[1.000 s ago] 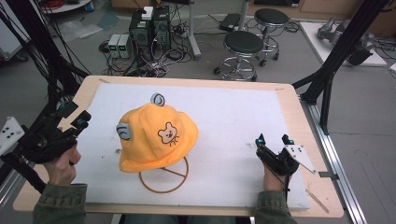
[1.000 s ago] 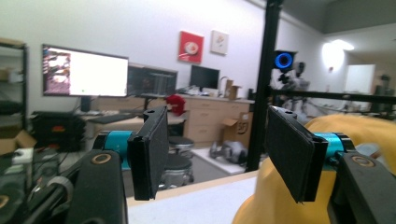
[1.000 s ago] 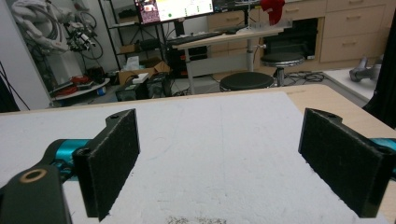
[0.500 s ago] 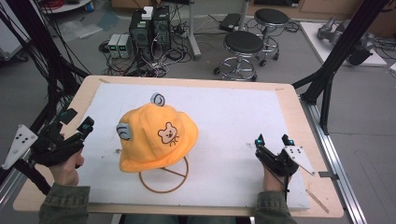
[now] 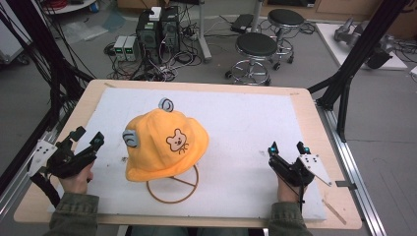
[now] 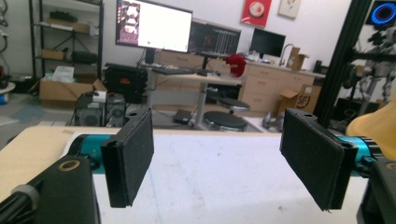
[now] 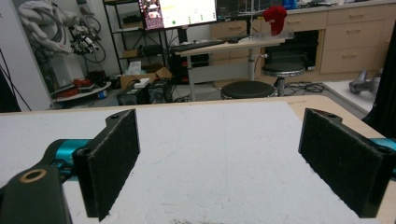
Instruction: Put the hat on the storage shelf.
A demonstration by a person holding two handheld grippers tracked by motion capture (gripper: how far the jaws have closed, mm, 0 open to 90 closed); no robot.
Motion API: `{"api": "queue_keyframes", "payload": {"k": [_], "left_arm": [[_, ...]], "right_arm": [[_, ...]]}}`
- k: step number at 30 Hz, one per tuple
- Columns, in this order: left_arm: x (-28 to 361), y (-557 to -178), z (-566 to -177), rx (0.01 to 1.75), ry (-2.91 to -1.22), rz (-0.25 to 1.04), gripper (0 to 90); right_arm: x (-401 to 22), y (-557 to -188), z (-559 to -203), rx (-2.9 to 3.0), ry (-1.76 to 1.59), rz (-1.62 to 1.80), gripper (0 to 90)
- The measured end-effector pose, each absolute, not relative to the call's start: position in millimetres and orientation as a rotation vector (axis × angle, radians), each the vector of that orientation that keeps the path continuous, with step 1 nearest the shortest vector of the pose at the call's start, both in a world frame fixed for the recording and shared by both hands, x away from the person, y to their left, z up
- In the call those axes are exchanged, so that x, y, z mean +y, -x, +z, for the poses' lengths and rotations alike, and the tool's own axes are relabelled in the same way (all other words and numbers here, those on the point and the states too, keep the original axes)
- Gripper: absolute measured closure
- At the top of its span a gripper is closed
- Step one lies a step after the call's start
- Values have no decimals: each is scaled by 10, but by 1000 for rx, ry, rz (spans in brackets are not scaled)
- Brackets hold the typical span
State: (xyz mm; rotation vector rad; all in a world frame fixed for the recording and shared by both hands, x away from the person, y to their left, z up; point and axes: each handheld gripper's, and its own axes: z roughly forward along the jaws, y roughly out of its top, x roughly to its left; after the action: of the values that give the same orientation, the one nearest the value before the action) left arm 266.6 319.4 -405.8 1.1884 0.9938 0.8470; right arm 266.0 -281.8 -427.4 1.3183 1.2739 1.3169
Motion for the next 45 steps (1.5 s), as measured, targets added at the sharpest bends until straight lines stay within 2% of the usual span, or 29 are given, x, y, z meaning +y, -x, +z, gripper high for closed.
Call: {"api": "queue_keyframes", "payload": {"k": [24, 45], "left_arm": [[3160, -2659, -4388, 1159, -1337, 925, 229], [3148, -2637, -4358, 1120, -1293, 888, 218]], "right_arm": [[-2802, -2623, -4269, 1295, -1309, 1334, 114], [-2802, -2605, -4269, 1297, -1316, 1341, 115]]}}
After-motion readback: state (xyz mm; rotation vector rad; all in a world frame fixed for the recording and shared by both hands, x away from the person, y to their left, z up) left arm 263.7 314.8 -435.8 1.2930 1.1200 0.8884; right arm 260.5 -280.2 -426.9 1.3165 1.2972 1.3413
